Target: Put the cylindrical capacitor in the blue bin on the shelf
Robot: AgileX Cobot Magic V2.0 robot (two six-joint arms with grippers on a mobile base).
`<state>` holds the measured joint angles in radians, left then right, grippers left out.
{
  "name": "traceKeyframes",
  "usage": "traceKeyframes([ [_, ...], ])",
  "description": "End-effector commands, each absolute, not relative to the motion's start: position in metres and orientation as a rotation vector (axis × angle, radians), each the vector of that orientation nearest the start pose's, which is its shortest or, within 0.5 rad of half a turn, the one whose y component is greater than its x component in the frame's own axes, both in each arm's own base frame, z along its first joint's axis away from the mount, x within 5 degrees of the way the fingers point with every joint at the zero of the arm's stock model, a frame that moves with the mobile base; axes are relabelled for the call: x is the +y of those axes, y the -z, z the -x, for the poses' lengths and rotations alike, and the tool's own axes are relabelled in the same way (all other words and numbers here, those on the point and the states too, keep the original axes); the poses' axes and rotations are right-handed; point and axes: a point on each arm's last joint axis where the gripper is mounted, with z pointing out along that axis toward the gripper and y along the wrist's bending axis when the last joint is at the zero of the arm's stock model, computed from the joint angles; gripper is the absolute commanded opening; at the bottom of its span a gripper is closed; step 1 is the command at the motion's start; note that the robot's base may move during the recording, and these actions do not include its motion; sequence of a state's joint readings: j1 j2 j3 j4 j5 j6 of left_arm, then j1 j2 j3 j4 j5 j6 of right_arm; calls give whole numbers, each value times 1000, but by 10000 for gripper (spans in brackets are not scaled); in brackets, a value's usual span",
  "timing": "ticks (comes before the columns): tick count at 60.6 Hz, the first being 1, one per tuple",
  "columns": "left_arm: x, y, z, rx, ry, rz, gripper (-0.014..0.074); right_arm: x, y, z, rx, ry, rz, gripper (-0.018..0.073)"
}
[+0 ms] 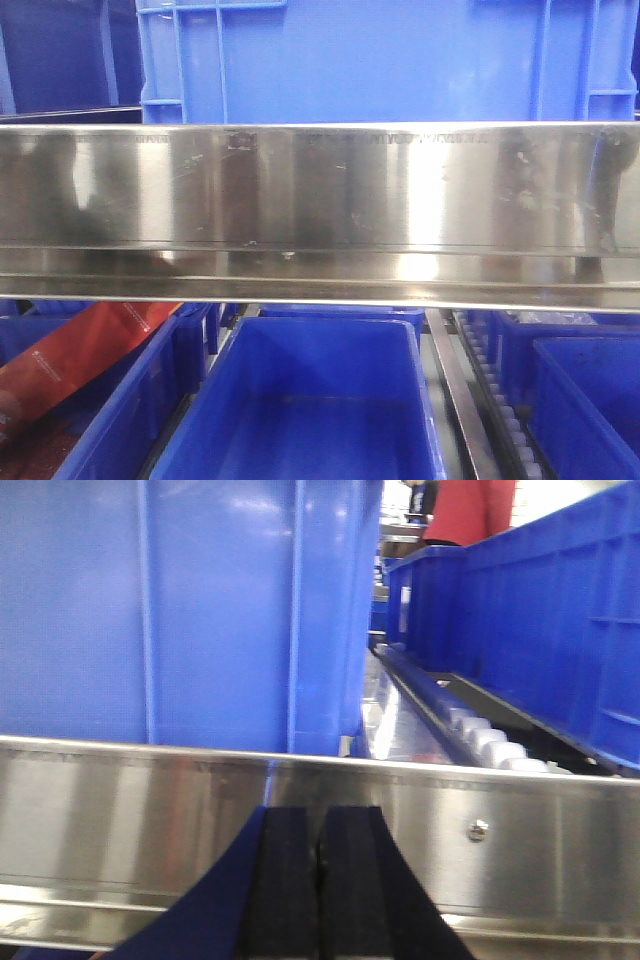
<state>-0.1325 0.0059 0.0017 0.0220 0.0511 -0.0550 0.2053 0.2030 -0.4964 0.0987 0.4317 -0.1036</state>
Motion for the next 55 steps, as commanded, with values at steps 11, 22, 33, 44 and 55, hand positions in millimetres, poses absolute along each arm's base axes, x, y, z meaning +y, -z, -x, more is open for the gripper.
traceKeyframes([
  [11, -8, -210, -56, 1518, 143, -76, -111, 13, -329, -44, 1585, -172, 204, -162],
  [22, -8, -210, -56, 1518, 143, -76, -111, 13, -329, -44, 1585, -172, 204, -162],
  [33, -8, -210, -56, 1518, 143, -76, -111, 13, -329, -44, 1585, -172, 204, -162],
  [44, -8, -210, -56, 1518, 143, -76, -111, 12, -329, -44, 1585, -171, 202, -162],
  [55, -8, -210, -56, 1518, 143, -76, -111, 7, -319, -50, 1573, -80, 113, -162],
])
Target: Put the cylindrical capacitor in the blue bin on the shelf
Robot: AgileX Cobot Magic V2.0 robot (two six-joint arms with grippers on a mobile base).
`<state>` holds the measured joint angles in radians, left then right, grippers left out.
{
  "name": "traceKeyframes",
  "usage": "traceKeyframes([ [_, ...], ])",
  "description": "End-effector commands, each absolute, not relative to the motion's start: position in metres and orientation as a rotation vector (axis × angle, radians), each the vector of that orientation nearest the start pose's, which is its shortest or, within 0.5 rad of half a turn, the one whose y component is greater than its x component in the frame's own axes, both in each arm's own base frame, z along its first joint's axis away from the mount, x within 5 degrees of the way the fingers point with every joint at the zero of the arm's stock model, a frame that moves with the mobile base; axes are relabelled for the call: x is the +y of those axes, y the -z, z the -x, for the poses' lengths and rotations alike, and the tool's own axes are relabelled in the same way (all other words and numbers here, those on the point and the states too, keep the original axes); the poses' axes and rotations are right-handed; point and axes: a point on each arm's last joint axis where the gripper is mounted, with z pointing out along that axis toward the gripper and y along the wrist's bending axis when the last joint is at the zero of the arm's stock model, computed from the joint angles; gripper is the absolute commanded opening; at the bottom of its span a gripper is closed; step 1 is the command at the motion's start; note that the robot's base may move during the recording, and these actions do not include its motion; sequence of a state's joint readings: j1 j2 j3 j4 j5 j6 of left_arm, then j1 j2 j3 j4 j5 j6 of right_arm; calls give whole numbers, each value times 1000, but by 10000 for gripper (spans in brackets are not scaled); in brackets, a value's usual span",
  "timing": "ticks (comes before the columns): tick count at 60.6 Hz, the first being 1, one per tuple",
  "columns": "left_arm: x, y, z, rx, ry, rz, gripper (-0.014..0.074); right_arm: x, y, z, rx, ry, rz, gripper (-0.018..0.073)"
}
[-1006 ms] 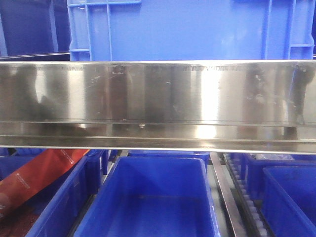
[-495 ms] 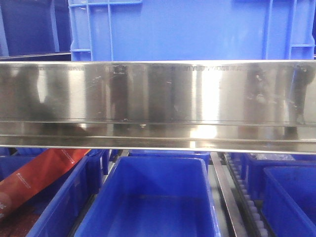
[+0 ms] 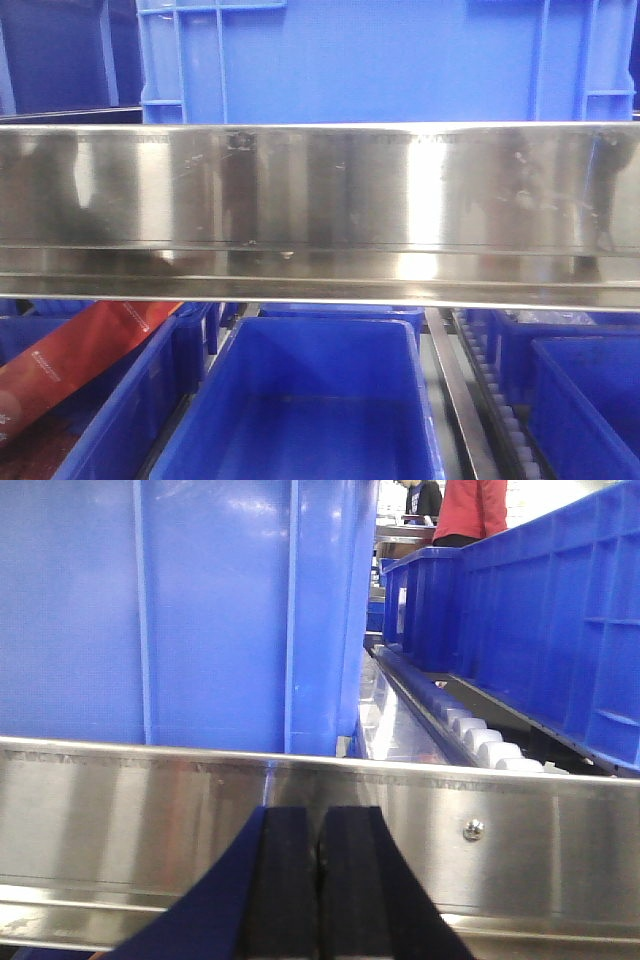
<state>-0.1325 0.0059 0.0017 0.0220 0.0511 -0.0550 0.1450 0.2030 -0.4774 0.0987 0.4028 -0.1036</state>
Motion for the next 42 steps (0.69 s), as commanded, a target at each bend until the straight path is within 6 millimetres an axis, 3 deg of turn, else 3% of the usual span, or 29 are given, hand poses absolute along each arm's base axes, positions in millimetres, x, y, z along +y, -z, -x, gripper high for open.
traceKeyframes([
  [1, -8, -210, -56, 1518, 143, -76, -111, 7, -318, -51, 1567, -70, 102, -162],
  [13, -8, -210, -56, 1518, 143, -76, -111, 1, -278, -55, 1550, -28, -27, -162],
  [29, -8, -210, -56, 1518, 143, -76, -111, 0, -218, -54, 1590, -19, -44, -162],
  [35, -8, -210, -56, 1518, 143, -76, -111, -1, -204, -56, 1584, -13, -52, -162],
  [42, -8, -210, -56, 1518, 143, -76, -111, -1, -207, -56, 1554, -13, -57, -162],
])
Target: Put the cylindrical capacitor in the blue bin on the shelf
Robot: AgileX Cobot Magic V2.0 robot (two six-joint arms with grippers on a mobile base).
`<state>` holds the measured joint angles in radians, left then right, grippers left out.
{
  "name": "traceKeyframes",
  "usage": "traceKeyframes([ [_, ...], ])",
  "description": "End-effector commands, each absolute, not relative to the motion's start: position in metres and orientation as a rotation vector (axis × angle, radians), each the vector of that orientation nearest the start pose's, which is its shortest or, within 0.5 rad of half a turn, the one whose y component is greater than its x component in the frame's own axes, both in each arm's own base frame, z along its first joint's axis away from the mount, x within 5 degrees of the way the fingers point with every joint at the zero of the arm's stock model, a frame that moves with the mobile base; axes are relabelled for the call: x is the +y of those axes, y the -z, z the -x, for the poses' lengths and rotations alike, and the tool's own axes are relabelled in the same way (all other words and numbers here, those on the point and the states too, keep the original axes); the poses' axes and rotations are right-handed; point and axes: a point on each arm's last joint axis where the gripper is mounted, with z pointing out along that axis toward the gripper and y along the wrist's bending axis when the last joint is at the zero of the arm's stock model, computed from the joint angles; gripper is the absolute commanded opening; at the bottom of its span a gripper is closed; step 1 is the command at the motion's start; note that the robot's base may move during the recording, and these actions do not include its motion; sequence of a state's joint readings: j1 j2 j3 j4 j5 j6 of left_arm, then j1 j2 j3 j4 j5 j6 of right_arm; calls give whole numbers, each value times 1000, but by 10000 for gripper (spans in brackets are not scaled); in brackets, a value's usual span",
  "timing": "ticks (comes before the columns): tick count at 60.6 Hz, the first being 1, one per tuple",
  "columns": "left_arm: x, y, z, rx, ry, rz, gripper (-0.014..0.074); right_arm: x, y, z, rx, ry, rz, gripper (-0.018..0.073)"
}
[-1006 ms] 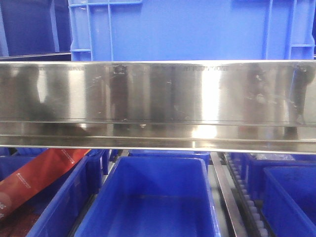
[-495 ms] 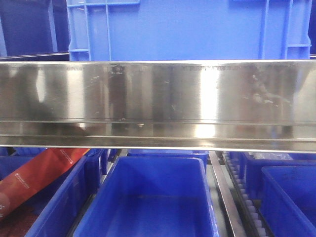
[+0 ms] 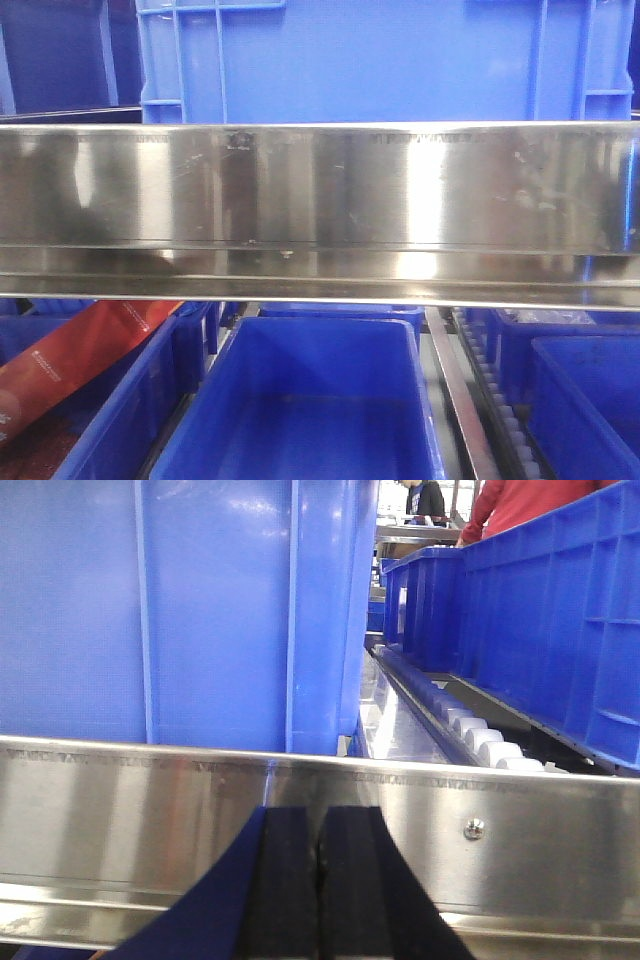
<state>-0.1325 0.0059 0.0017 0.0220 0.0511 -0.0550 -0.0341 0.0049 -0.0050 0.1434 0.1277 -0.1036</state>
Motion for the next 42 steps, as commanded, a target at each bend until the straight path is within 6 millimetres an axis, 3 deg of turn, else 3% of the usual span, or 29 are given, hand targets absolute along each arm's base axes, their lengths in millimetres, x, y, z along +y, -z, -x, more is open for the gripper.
traceKeyframes([
  [1, -8, -210, -56, 1518, 143, -76, -111, -1, -207, -56, 1549, -12, -57, -162],
  [42, -8, -210, -56, 1518, 143, -76, -111, -1, -207, -56, 1547, -12, -58, -162],
])
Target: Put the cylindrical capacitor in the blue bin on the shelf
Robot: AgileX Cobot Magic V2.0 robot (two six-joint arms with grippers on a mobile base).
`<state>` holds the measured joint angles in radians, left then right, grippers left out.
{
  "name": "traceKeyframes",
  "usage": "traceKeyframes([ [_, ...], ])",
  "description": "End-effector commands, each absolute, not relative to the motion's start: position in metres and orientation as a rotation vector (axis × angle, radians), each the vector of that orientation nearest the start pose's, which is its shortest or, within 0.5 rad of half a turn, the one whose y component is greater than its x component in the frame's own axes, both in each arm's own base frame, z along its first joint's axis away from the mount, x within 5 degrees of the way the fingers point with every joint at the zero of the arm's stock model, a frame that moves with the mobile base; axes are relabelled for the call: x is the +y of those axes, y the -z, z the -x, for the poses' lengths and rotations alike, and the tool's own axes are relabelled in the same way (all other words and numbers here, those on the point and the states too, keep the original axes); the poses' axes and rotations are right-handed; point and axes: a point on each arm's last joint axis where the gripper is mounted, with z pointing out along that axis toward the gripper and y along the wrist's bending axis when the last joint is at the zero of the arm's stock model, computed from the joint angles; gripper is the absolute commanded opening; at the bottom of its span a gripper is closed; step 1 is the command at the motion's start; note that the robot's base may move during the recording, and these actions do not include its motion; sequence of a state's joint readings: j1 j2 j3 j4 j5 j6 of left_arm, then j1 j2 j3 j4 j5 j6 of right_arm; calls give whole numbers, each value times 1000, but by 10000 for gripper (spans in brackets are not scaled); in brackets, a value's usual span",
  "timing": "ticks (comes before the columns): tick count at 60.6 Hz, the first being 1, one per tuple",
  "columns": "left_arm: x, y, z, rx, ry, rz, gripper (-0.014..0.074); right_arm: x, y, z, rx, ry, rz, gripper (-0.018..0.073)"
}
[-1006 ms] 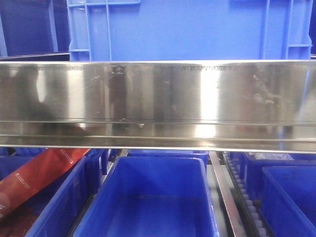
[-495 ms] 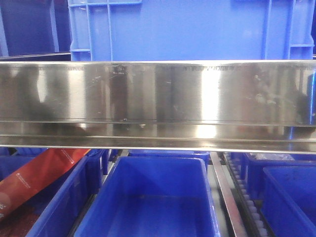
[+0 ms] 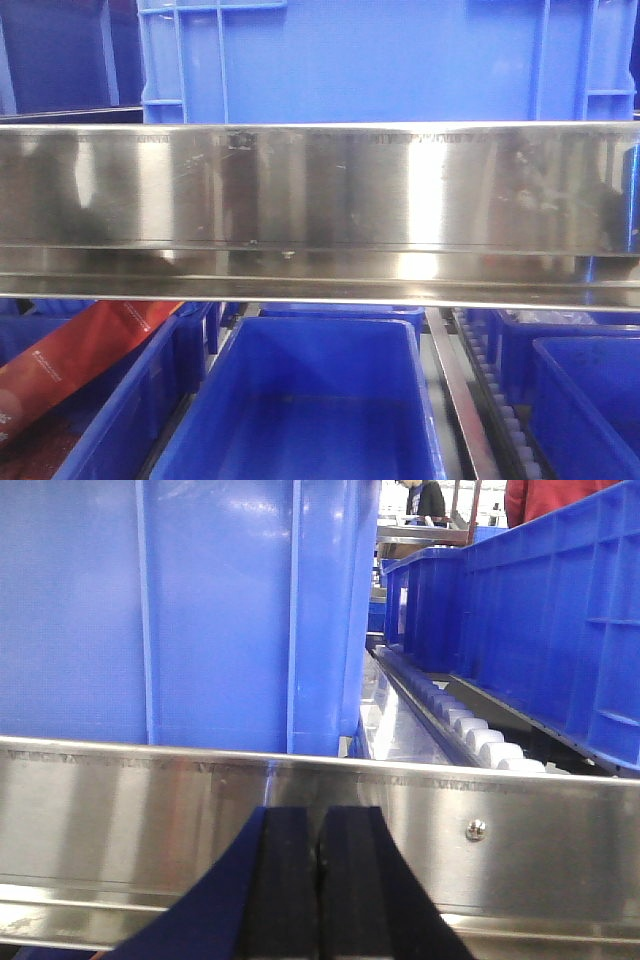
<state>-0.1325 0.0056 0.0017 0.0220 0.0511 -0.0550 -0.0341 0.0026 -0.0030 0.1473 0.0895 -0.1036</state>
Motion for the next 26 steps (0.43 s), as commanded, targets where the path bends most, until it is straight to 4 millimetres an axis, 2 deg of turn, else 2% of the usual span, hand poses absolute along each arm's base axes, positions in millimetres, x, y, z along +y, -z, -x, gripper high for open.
traceKeyframes([
  [1, -8, -210, -56, 1518, 143, -76, -111, -1, -207, -56, 1547, -12, -58, -162],
  [26, -8, -210, -56, 1518, 143, -76, -111, -1, -207, -56, 1547, -12, -58, -162],
])
